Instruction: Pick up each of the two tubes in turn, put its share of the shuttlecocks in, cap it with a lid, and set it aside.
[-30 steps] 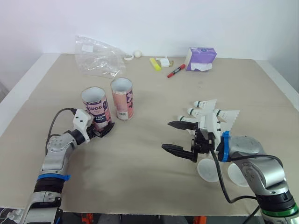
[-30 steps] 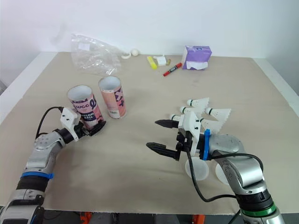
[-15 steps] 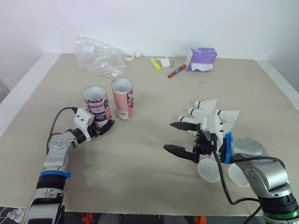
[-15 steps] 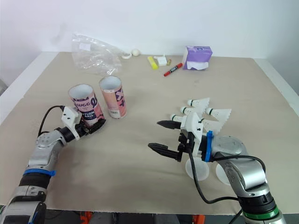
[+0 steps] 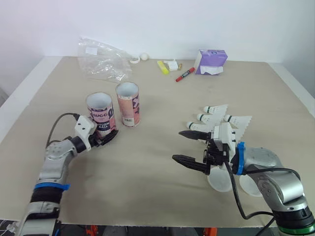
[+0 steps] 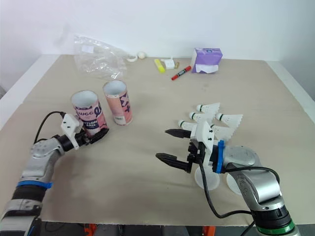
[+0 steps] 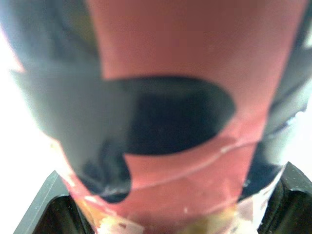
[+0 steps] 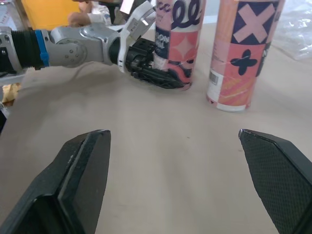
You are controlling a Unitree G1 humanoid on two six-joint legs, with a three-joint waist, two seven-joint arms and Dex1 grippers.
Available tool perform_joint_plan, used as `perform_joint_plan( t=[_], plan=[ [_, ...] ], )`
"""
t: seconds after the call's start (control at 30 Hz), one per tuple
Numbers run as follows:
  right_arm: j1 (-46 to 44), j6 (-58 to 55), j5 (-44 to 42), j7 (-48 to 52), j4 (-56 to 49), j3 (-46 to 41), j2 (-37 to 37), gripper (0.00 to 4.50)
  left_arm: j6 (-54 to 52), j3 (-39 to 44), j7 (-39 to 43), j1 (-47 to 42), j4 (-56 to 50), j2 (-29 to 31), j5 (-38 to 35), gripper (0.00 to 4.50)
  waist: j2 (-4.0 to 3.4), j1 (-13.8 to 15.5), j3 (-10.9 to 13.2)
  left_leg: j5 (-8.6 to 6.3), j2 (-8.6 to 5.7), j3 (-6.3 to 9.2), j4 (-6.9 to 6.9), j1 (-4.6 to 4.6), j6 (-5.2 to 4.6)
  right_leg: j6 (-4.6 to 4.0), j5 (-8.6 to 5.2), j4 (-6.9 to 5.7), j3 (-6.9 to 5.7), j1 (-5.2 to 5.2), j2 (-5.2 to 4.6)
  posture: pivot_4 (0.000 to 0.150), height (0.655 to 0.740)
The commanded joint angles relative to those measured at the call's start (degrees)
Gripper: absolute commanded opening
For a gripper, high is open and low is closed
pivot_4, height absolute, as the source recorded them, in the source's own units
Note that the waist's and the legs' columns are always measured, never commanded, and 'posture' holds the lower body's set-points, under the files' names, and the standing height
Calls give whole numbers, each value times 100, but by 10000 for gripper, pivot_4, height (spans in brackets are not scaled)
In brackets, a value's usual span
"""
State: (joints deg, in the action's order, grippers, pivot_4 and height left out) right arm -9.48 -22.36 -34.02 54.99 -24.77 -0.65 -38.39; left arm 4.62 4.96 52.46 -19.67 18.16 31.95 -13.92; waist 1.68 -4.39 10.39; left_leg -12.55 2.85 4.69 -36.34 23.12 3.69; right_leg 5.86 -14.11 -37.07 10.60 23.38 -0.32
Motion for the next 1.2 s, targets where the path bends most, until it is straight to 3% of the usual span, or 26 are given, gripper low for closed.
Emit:
perform_joint_plan(
  t=[0.03,0.27,0.47,0.63,0.83,1.2],
  plan=[
    [76,262,-104,110,-347,-242,-21,45000,-85,-85,594,163,-806,556,-45,35714,0,1,0,0,0,0,0,0,0,0,-1,0,0,0,0,1500,7400],
    [658,533,-10,238,-784,-354,-189,45000,-903,-833,1606,-86,-2084,1261,-47,35714,0,11,1,0,0,2,-1,4,0,-2,-8,-1,-4,1,-2,1500,7400],
    [1144,744,171,168,-938,-503,-268,45000,-1698,-1889,2167,-898,-2761,1326,344,35714,1,23,2,0,1,7,-2,6,0,-3,-9,-1,-8,-1,0,1500,7400],
    [1293,769,155,56,-1008,-554,-240,45000,-1833,-2505,2465,-1506,-2765,1358,857,35714,1,-8,2,0,1,7,-3,5,0,-5,-9,-3,-8,0,3,1500,7400],
    [1248,725,84,1,-1004,-532,-219,45000,-1770,-2820,2461,-1634,-2613,1335,1345,35714,1,-3,2,0,1,8,-3,5,-1,-5,-10,-4,-8,-1,4,1500,7400],
    [1221,297,-519,-468,-1180,-866,-141,45000,-1834,-2952,2389,-1763,-2502,1071,1577,35714,1,23,2,9,0,9,-17,2,-15,-26,-7,-5,-8,-9,3,1500,7400]
  ],
)
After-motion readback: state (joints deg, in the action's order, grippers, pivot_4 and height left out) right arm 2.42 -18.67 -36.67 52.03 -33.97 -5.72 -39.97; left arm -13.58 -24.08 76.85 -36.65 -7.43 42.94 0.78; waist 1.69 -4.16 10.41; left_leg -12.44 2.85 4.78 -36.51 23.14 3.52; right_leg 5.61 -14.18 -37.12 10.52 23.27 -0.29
